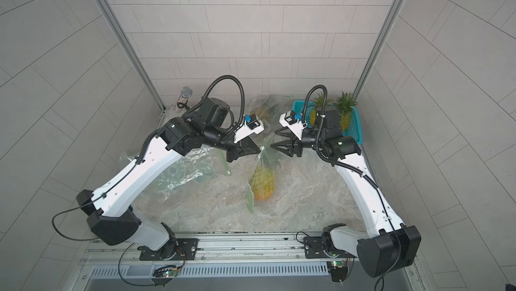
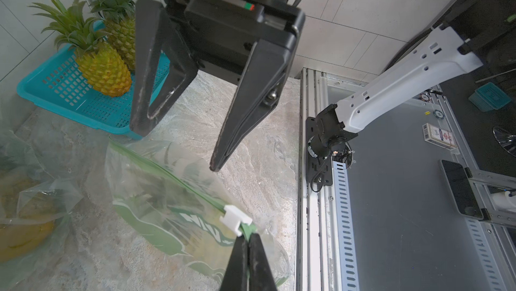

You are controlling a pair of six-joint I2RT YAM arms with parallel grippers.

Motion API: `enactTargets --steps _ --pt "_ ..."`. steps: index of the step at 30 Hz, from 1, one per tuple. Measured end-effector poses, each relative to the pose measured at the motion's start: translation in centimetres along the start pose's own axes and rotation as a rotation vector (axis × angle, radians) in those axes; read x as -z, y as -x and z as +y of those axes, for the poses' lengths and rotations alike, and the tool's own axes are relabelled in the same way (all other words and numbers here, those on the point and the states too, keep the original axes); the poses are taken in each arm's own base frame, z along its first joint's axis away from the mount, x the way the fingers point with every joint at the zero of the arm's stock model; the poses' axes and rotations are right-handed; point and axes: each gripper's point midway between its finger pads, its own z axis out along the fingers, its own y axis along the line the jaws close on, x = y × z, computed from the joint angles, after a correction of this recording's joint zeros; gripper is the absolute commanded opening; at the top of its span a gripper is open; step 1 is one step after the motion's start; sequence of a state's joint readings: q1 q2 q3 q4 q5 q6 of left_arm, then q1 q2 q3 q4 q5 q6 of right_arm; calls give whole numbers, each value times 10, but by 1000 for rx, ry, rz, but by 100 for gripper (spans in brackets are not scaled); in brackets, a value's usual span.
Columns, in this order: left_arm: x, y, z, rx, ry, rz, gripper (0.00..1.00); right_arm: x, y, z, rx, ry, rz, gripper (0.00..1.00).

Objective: Open the zip-top bag and take out the pineapple
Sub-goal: Adjust the zipper food storage bag at the center of the board.

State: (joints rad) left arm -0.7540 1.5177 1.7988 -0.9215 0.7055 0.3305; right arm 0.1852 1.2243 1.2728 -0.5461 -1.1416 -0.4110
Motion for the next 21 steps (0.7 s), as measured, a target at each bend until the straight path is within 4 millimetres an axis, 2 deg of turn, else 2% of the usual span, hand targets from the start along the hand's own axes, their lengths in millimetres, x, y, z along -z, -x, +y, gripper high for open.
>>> enactTargets --steps 8,10,12,15,16,21 --pt "2 -3 -3 -3 -8 -3 0 -22 -8 7 60 113 48 60" --pt "2 -3 -4 -3 -7 -3 0 -25 -12 7 67 132 63 51" --pt "3 -4 -4 -4 -5 -3 0 -27 -16 7 74 146 76 30" --pt "5 -6 -5 -7 0 -4 0 -27 -19 8 67 154 89 3" --pt "5 -6 -5 -9 8 -5 0 -27 -20 9 61 153 91 0" --pt "15 -12 4 -7 87 -16 0 -19 -16 9 76 63 94 0"
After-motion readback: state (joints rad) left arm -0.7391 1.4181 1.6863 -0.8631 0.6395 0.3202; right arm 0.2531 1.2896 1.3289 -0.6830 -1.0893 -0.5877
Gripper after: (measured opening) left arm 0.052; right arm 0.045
